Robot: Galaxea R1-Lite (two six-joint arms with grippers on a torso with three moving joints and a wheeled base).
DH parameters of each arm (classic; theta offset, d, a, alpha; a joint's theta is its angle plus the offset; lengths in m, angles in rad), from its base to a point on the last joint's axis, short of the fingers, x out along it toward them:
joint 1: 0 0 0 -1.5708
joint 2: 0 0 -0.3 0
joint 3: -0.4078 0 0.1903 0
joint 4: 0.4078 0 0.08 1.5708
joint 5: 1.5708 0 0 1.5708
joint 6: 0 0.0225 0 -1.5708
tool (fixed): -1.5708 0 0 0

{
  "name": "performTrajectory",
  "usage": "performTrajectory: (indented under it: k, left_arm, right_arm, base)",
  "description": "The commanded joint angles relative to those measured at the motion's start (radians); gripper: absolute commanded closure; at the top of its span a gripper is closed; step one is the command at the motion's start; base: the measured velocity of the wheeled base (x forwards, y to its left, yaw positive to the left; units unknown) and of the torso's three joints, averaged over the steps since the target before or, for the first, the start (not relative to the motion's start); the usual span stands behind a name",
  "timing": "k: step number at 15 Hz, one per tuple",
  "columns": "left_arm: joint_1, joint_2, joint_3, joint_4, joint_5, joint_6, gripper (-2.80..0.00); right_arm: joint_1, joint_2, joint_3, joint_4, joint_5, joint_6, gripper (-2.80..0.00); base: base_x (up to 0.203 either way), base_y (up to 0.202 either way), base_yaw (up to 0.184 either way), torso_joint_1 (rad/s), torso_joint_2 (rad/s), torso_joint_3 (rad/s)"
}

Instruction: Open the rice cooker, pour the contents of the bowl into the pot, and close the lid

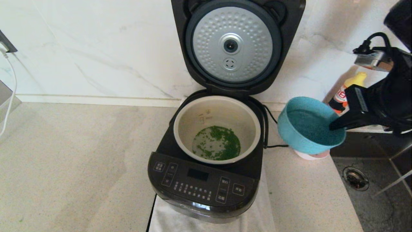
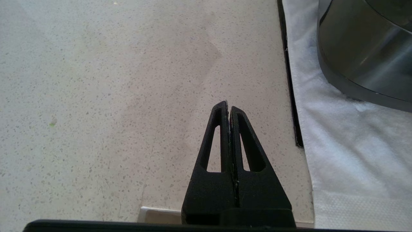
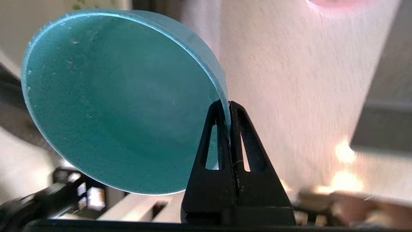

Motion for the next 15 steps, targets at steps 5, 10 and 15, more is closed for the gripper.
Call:
performTrajectory:
  k: [5,10,15]
  left_arm:
    - [0.0,0.001,0.0,0.0,0.001,0.0,0.0]
    - [0.0,0.001,0.0,0.0,0.001,0.0,0.0]
    - [0.0,0.001,0.0,0.0,0.001,0.0,0.0]
  right_arm:
    - [0.189,0.107,-0.022,-0.133,-0.156,0.008,0.0]
    - [0.259,0.125,-0.022,-0.208,-0.189,0.014,0.0]
    - [0.338,0.173,-0.022,-0.265,-0.267,0.015,0.0]
  base:
    - [0.0,0.0,0.0,0.0,0.0,0.0]
    - [0.0,0.0,0.0,0.0,0.0,0.0]
    - [0.0,0.0,0.0,0.0,0.0,0.0]
